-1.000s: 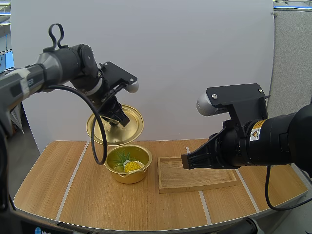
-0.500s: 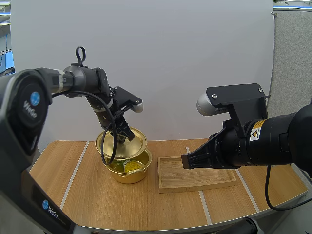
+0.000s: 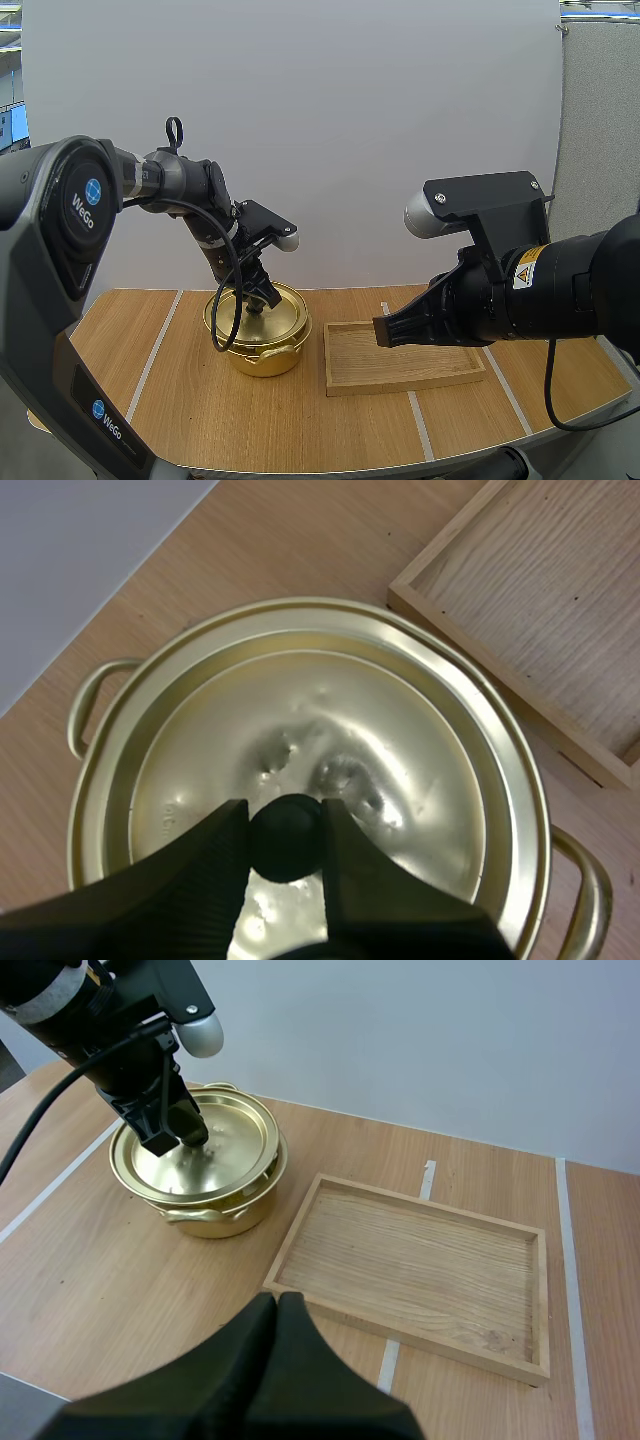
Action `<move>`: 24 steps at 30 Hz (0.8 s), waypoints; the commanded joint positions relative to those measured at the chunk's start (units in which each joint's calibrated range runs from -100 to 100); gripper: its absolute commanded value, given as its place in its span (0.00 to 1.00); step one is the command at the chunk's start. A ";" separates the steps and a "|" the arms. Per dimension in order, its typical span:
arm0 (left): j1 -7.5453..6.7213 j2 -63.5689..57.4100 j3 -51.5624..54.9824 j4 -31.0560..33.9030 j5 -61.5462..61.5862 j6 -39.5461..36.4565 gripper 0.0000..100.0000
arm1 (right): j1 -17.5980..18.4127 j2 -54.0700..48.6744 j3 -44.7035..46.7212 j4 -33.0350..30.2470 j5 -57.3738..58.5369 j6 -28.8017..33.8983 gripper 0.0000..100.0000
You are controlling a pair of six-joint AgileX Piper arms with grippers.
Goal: Open the pot, put the pineapple inside, and close it
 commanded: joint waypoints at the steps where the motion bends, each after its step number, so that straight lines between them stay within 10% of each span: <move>1: -0.21 -0.05 0.35 -2.24 -1.93 0.80 0.00 | -0.20 -0.55 -0.01 -0.56 -0.09 -0.52 0.00; 24: -0.21 3.01 0.35 -3.68 -4.14 2.54 0.00 | -0.20 -0.55 -0.01 -0.56 -0.09 -0.52 0.00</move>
